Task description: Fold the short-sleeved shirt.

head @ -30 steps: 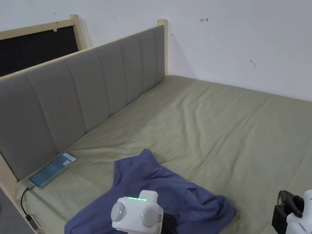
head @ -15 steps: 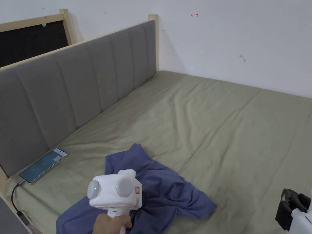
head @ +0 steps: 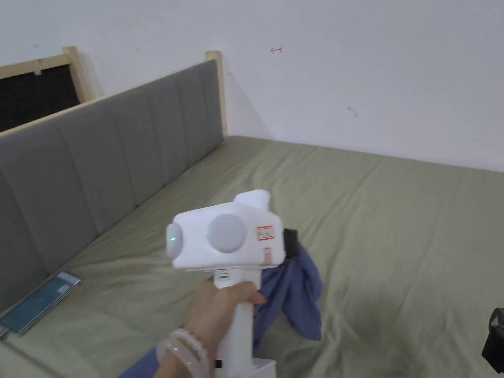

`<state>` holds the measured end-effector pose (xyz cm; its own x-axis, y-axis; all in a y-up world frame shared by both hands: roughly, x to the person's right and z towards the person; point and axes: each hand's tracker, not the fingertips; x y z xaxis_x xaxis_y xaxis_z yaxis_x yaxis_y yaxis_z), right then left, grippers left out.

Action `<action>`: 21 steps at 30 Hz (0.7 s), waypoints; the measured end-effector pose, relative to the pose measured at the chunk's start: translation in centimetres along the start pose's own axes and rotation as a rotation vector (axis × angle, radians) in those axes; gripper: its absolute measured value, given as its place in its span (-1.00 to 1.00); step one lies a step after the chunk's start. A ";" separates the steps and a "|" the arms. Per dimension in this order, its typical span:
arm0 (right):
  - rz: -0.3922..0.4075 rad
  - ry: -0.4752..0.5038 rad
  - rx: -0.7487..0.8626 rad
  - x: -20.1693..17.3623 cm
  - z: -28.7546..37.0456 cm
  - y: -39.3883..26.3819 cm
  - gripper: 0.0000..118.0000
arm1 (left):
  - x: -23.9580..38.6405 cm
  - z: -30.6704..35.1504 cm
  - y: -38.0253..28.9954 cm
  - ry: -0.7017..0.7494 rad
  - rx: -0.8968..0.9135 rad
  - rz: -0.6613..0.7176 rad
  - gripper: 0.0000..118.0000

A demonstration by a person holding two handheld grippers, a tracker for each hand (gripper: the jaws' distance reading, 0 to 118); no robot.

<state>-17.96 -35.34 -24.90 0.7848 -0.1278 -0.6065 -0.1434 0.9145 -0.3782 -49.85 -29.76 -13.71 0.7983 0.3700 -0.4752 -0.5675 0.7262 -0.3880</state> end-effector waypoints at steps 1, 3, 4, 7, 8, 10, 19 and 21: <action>-0.009 -0.024 0.010 0.6 0.3 0.2 -1.00 | 2.6 -0.5 0.5 -0.056 0.000 -0.030 -0.91; -0.042 -0.067 0.036 2.4 1.3 0.7 -1.00 | 8.3 -1.0 1.0 -0.236 -0.011 -0.065 -0.91; -0.054 -0.084 0.048 3.3 1.8 0.9 -1.00 | 10.5 -0.9 1.1 -0.324 -0.007 -0.054 -0.91; -0.081 -0.173 0.076 6.5 3.9 1.2 -1.00 | 17.7 -1.1 0.0 -0.503 -0.003 -0.161 -0.91; -0.085 -0.208 0.090 7.6 4.7 1.1 -1.00 | 19.7 -1.5 -1.0 -0.510 -0.008 -0.208 -0.91; -0.089 -0.267 0.085 9.8 6.1 0.7 -1.00 | 22.0 -3.6 -3.6 -0.487 -0.053 -0.270 -0.91; -0.218 -0.440 -0.018 17.2 9.4 -4.2 -1.00 | 21.3 -17.6 -21.6 -0.276 -0.603 -0.302 0.08; -0.224 -0.453 -0.039 17.8 9.5 -4.9 -1.00 | 20.4 -18.0 -22.7 -0.262 -0.616 -0.277 0.45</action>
<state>2.50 -38.48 -27.16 0.9804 -0.1317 -0.1465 0.0424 0.8674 -0.4957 -24.28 -49.11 -28.82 0.9075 0.4026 -0.1200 -0.2863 0.3836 -0.8780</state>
